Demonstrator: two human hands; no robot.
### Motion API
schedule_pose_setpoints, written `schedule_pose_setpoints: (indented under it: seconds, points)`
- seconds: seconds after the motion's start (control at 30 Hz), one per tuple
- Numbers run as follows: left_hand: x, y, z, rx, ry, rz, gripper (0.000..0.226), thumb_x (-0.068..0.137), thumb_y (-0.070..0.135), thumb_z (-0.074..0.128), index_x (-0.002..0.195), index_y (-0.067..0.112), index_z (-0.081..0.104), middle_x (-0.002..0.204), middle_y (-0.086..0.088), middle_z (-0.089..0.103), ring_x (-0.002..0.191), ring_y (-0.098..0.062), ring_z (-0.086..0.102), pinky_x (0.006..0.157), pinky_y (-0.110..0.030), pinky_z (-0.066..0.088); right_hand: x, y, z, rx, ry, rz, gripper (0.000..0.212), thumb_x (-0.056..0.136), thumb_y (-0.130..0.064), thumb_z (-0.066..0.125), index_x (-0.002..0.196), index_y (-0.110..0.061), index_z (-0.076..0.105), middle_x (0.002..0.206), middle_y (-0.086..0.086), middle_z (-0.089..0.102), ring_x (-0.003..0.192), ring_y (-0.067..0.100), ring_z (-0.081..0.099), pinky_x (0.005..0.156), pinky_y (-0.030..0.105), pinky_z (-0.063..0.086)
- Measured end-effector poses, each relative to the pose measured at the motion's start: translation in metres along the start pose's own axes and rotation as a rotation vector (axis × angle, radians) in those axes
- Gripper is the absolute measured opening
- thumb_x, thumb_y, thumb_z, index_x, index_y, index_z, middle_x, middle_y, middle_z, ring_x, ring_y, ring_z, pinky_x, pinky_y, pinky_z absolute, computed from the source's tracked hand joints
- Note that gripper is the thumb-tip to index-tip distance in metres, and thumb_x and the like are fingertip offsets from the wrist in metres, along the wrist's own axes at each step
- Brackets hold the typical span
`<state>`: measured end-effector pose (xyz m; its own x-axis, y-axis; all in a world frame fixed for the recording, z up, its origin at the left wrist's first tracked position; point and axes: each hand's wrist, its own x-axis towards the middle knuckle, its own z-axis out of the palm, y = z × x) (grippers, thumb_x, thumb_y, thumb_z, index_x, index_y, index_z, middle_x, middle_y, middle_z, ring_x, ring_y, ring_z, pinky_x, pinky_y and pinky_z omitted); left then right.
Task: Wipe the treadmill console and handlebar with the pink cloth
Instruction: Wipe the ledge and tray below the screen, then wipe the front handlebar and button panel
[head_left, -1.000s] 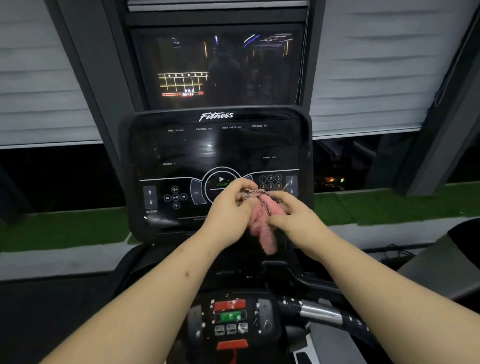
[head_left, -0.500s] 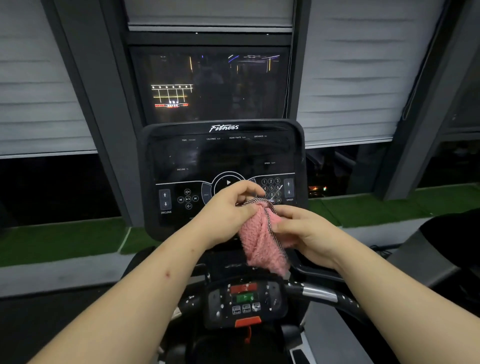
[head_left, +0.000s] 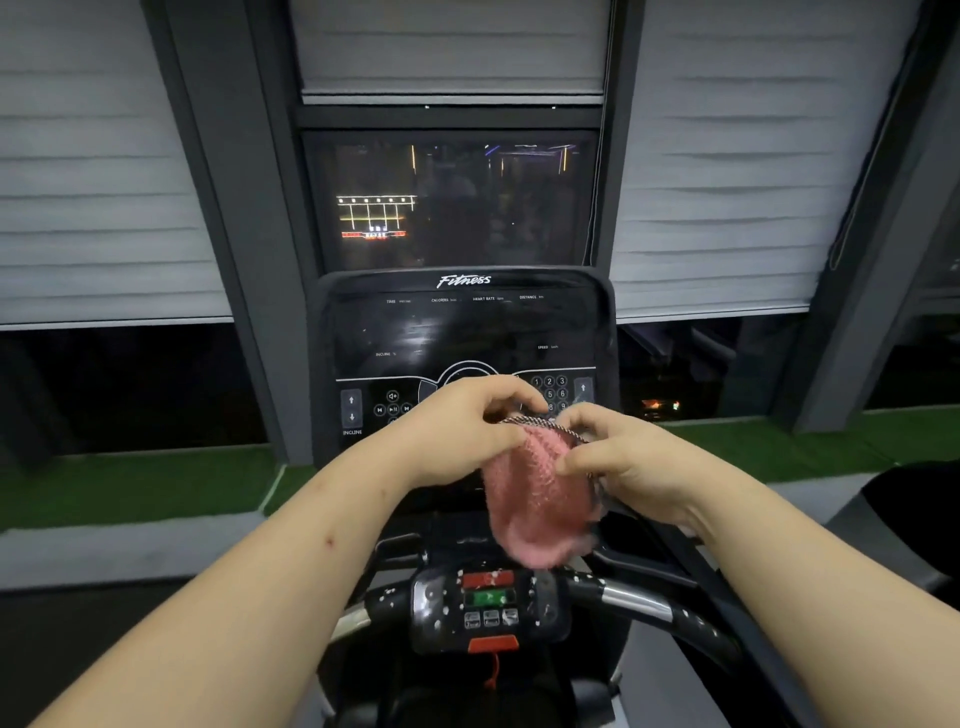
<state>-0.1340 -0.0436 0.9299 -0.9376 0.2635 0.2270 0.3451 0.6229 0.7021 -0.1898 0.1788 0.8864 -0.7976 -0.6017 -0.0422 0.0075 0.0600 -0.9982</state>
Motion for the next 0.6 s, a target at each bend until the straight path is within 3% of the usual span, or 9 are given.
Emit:
schedule_pose_setpoints:
  seconds: [0.1,0.2,0.23,0.3,0.37,0.43,0.5,0.6]
  points:
    - [0.001,0.014,0.003,0.049,-0.042,0.003,0.029,0.097,0.015,0.067,0.115,0.037,0.071,0.114,0.017,0.072,0.107,0.004,0.064,0.096,-0.018,0.048,-0.001,0.000,-0.004,-0.126,-0.056,-0.010,0.051,0.066,-0.004,0.077,0.116,-0.015,0.070,0.113,0.018,0.073,0.099,0.033,0.069,0.094,0.049,0.051]
    - [0.005,0.018,0.006,0.104,-0.035,-0.026,0.030,0.097,0.018,0.065,0.114,0.042,0.069,0.117,0.018,0.070,0.112,0.002,0.062,0.105,-0.028,0.047,-0.005,-0.002,-0.010,-0.230,-0.073,-0.015,0.022,0.063,-0.011,0.075,0.085,-0.012,0.073,0.089,0.011,0.070,0.084,0.026,0.064,0.086,0.048,0.047]
    - [0.006,0.018,0.007,0.109,-0.025,-0.034,0.029,0.098,0.020,0.065,0.113,0.045,0.068,0.118,0.017,0.070,0.114,-0.001,0.063,0.106,-0.034,0.048,-0.005,-0.003,-0.013,-0.238,-0.063,-0.024,0.023,0.060,-0.016,0.075,0.081,-0.008,0.070,0.084,0.011,0.065,0.081,0.026,0.060,0.083,0.046,0.044]
    - [0.007,0.020,0.009,0.108,0.007,-0.052,0.026,0.098,0.026,0.064,0.112,0.048,0.066,0.117,0.013,0.070,0.111,-0.012,0.065,0.101,-0.045,0.052,-0.007,-0.004,-0.021,-0.222,-0.046,-0.045,0.034,0.060,-0.022,0.074,0.085,-0.001,0.064,0.085,0.013,0.062,0.081,0.026,0.058,0.081,0.045,0.040]
    - [0.008,0.023,0.012,0.087,0.039,-0.057,0.025,0.097,0.029,0.065,0.114,0.047,0.065,0.116,0.001,0.070,0.103,-0.027,0.067,0.093,-0.053,0.056,-0.011,-0.007,-0.026,-0.193,-0.059,-0.103,0.025,0.065,-0.016,0.074,0.088,-0.009,0.066,0.088,0.012,0.065,0.082,0.027,0.063,0.081,0.045,0.045]
    - [0.010,0.025,0.017,0.067,0.064,-0.067,0.026,0.096,0.029,0.069,0.114,0.046,0.066,0.115,-0.002,0.070,0.101,-0.033,0.067,0.091,-0.055,0.056,-0.014,-0.011,-0.031,-0.169,-0.075,-0.137,0.026,0.071,-0.011,0.074,0.095,-0.018,0.069,0.095,0.010,0.071,0.087,0.030,0.069,0.085,0.047,0.051]
    - [0.011,0.028,0.021,0.037,0.099,-0.074,0.027,0.093,0.026,0.075,0.112,0.044,0.068,0.110,0.003,0.073,0.101,-0.029,0.069,0.095,-0.052,0.056,-0.013,-0.013,-0.035,-0.229,-0.055,-0.164,0.036,0.072,-0.021,0.080,0.107,-0.029,0.072,0.109,0.006,0.075,0.101,0.031,0.072,0.097,0.052,0.053]
    - [0.014,0.035,0.025,0.000,0.142,-0.087,0.031,0.088,0.018,0.082,0.108,0.040,0.071,0.104,0.004,0.074,0.097,-0.019,0.071,0.094,-0.039,0.057,-0.012,-0.016,-0.038,-0.331,-0.043,-0.181,0.037,0.075,-0.034,0.083,0.111,-0.027,0.075,0.110,0.005,0.076,0.106,0.027,0.072,0.106,0.055,0.049]
